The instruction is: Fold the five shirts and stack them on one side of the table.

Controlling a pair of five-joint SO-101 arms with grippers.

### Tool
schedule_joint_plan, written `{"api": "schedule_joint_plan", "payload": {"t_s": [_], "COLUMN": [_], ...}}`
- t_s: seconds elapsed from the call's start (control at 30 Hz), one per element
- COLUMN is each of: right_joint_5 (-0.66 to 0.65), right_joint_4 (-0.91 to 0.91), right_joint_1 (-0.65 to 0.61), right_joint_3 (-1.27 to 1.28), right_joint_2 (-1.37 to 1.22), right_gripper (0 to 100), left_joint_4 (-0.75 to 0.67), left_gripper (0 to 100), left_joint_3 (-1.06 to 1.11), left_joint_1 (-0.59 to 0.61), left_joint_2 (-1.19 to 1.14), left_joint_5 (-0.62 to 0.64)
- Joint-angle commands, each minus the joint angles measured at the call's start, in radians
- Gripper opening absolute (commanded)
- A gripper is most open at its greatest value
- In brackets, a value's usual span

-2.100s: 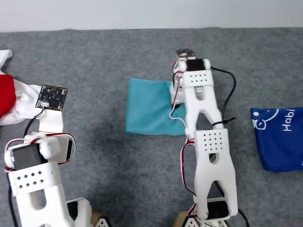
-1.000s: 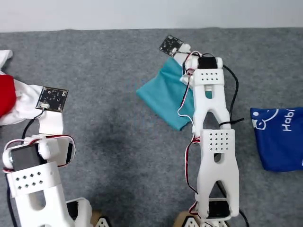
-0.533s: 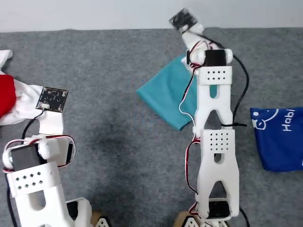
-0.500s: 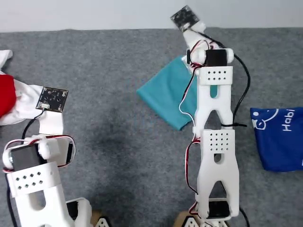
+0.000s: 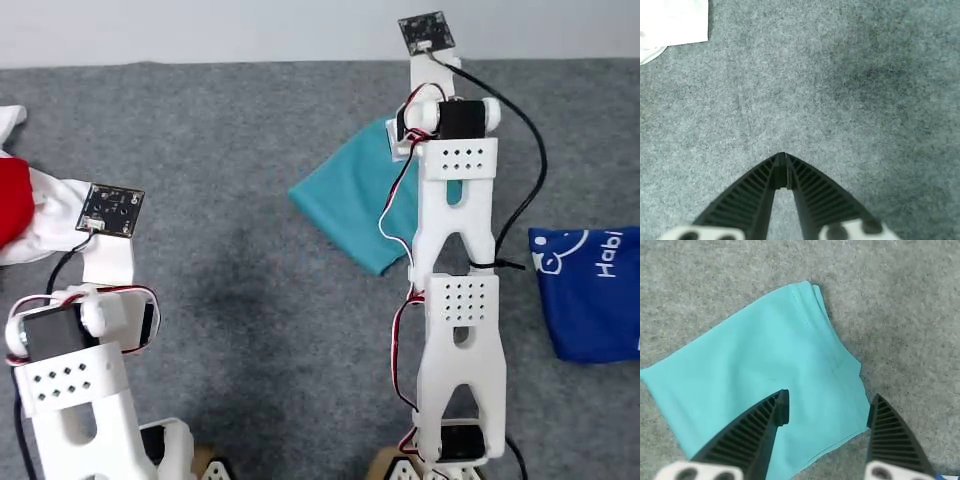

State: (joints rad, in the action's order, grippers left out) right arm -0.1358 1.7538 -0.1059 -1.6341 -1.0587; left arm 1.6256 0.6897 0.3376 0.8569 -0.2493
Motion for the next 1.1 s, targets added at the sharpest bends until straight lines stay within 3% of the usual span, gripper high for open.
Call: {"api": "schedule_joint_plan", "payload": {"t_s": [0.0, 0.13, 0.4, 0.6, 0.93, 1.07], "right_joint_5": [0.068, 0.173, 0.183, 0.301, 0.313, 0.427], "right_joint_4": [0.041, 0.041, 0.039, 0.042, 0.044, 0.044], "right_joint_1": [-0.025, -0.025, 0.021, 0.015, 0.005, 0.007], "right_joint_3": [-0.048, -0.049, -0.046, -0.046, -0.021, 0.077], "right_joint_2": [0.084, 0.133, 0.249, 0.357, 0.444, 0.484], "right_gripper": [26.0, 26.2, 25.3, 11.6, 16.1, 16.1], "left_joint_4": [0.026, 0.023, 0.018, -0.015, -0.035, -0.037], "left_gripper": [0, 0, 0, 0, 0, 0], "left_joint_3": [-0.033, -0.033, -0.035, -0.033, -0.028, -0.028], "left_joint_1": [0.006, 0.008, 0.008, 0.008, 0.008, 0.008], "left_joint_2": [0.020, 0.020, 0.020, 0.020, 0.020, 0.020], "left_joint_5": [-0.006, -0.006, -0.005, -0.003, -0.008, -0.008]}}
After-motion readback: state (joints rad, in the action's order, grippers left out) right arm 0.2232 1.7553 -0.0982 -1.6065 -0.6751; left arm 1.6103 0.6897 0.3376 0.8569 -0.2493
